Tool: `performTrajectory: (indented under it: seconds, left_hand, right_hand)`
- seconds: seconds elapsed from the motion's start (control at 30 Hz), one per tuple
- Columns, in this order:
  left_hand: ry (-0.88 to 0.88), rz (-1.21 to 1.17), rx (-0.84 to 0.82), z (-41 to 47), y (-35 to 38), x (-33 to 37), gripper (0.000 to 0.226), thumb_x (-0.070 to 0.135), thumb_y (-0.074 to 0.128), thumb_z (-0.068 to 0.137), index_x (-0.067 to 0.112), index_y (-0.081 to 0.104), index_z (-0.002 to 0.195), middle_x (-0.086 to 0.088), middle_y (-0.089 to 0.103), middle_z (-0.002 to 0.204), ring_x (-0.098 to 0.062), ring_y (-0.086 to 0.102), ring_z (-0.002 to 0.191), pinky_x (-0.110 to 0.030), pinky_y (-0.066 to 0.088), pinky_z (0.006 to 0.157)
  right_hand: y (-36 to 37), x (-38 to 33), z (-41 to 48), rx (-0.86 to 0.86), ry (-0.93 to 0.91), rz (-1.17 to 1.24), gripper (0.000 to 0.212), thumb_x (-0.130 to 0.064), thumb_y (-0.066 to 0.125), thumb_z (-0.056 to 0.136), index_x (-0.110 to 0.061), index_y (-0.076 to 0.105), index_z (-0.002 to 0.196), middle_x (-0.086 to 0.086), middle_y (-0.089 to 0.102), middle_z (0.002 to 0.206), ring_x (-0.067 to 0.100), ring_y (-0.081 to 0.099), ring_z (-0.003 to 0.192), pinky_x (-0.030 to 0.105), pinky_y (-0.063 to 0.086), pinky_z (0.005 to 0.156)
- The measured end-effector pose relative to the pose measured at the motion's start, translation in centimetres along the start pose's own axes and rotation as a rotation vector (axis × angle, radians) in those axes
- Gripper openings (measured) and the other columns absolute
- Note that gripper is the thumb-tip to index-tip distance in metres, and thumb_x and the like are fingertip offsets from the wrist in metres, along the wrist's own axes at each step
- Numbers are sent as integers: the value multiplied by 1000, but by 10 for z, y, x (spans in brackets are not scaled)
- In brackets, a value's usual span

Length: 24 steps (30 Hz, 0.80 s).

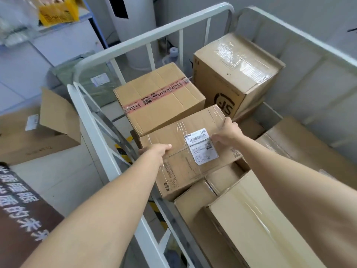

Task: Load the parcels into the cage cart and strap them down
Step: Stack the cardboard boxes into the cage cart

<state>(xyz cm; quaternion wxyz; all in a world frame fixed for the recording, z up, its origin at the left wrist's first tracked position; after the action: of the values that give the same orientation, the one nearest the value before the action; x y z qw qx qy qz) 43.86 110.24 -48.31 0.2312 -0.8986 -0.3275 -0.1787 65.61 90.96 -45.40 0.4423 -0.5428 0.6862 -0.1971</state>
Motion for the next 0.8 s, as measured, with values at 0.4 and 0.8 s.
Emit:
performTrajectory:
  seconds: [0.4,0.8]
  left_hand:
    - [-165,184,-149,59,34,-11,39,16,59,94,-2,51,127,-10,52,93,-28,52,101,-36,34,65]
    - [-242,212,-103,113,39,-31,46,17,59,93,0,45,132,-17,49,138,-36,46,126,-49,40,97]
  right_hand:
    - [76,10,82,-99,57,-70,83,-33,75,73,-16,27,139,14,39,135,35,41,123,51,41,101]
    - [123,20,113,-154,1,33,103,-40,73,76,-17,7,153,10,14,158,28,25,142,49,25,115]
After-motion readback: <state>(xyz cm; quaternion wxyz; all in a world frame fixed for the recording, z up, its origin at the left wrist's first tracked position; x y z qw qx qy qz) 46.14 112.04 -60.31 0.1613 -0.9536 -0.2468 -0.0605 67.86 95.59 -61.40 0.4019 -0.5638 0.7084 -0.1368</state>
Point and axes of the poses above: each hand's wrist, its own z-axis towards the middle knuckle, its own y-axis out of the palm, x = y × z, the point moved 10 cm from there along z, towards the middle knuckle
